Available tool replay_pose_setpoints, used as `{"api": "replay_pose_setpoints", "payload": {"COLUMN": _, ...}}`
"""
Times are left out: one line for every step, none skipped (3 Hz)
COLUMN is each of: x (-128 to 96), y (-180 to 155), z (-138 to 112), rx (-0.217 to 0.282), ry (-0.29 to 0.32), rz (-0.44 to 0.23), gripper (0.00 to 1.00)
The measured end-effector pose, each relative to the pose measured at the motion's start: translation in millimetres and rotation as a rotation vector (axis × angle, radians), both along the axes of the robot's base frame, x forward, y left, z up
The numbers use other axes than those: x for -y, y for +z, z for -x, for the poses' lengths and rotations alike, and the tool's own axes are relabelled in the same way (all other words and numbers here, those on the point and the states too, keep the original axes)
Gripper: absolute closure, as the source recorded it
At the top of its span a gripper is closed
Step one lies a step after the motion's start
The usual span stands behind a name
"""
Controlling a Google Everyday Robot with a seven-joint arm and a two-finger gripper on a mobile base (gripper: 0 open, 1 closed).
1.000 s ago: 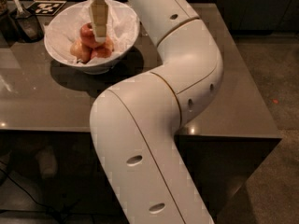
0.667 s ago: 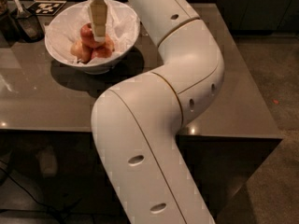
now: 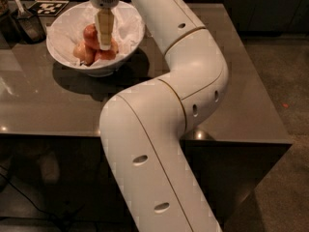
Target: Pick apple from white bowl
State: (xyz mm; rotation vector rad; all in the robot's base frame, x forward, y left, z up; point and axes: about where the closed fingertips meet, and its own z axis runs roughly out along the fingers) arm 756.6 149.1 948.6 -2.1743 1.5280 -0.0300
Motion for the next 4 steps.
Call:
{"api": "replay_pose_setpoints", "payload": {"x": -2.8, "y": -11.3, "z": -2.2, "rx": -0.02, "ry": 0.011, "rz": -0.009, "gripper": 0.0}}
{"api": "replay_pose_setpoints", "payload": {"x": -6.7, "y": -19.1, "z": -3.2, "rx": -0.034, "ry": 0.022, "rz": -0.013, "gripper": 0.0}}
{"api": "replay_pose_setpoints", "payload": {"x": -9.8, "y": -22.6, "z": -3.9, "rx": -0.038, "ry": 0.031, "rz": -0.014, "gripper": 0.0}}
{"api": "replay_pose_setpoints", "payload": {"x": -12.2, "y": -25.0, "z": -4.6, "rx": -0.039, "ry": 0.038, "rz": -0.014, "gripper": 0.0}}
